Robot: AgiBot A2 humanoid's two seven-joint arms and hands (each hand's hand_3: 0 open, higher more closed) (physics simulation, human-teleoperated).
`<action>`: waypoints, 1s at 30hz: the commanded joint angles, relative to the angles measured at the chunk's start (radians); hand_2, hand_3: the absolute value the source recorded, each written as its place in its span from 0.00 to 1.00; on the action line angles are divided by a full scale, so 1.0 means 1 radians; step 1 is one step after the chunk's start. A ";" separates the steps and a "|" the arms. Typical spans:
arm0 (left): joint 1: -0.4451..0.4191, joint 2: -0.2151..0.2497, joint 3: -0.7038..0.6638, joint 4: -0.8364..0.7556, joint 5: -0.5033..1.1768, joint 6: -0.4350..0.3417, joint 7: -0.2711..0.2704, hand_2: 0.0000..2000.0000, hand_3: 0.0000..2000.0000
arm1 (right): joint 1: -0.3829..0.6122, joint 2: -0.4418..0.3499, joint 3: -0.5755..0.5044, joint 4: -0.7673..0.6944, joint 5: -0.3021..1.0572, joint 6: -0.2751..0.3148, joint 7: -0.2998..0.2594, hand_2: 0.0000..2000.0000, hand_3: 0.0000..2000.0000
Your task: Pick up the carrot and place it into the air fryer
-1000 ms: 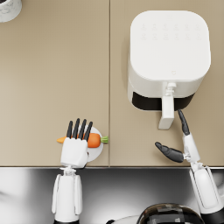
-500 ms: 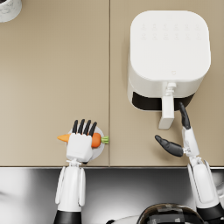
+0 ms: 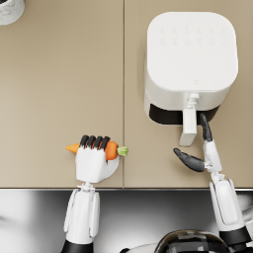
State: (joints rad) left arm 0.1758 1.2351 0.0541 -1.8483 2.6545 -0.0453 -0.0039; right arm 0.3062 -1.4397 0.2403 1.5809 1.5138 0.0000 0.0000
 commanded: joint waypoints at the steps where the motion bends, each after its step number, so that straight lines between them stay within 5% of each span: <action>1: 0.060 0.009 -0.025 -0.095 -0.044 0.003 0.002 1.00 1.00 | 0.003 -0.003 0.003 -0.026 0.000 0.000 0.000 0.00 0.00; 8: 0.123 0.030 -0.033 -0.092 -0.316 0.007 0.006 1.00 1.00 | 0.015 -0.018 0.029 -0.098 0.000 -0.001 0.000 0.00 0.00; 20: 0.103 0.041 -0.023 -0.110 -0.371 0.008 0.006 1.00 1.00 | 0.089 -0.055 0.104 -0.387 0.002 -0.127 0.002 0.00 0.00; 25: 0.093 0.045 -0.030 -0.111 -0.372 0.008 0.006 1.00 1.00 | 0.089 -0.021 0.159 -0.354 0.007 -0.027 0.011 0.00 0.00; 26: 0.093 0.046 -0.026 -0.112 -0.372 0.008 0.006 1.00 1.00 | 0.093 -0.015 0.177 -0.337 0.007 -0.025 0.010 0.68 0.16; 27: 0.092 0.047 -0.018 -0.112 -0.372 0.008 0.007 1.00 1.00 | 0.099 -0.011 0.188 -0.329 0.007 -0.064 0.007 1.00 0.33; 30: 0.085 0.049 -0.006 -0.110 -0.372 0.008 0.007 1.00 1.00 | 0.115 -0.004 0.211 -0.275 0.007 -0.137 -0.001 1.00 0.82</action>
State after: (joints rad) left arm 0.2527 1.2832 0.0408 -1.9537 2.2820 -0.0374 0.0028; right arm 0.3941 -1.4187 0.3917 1.2570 1.5205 -0.1509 -0.0031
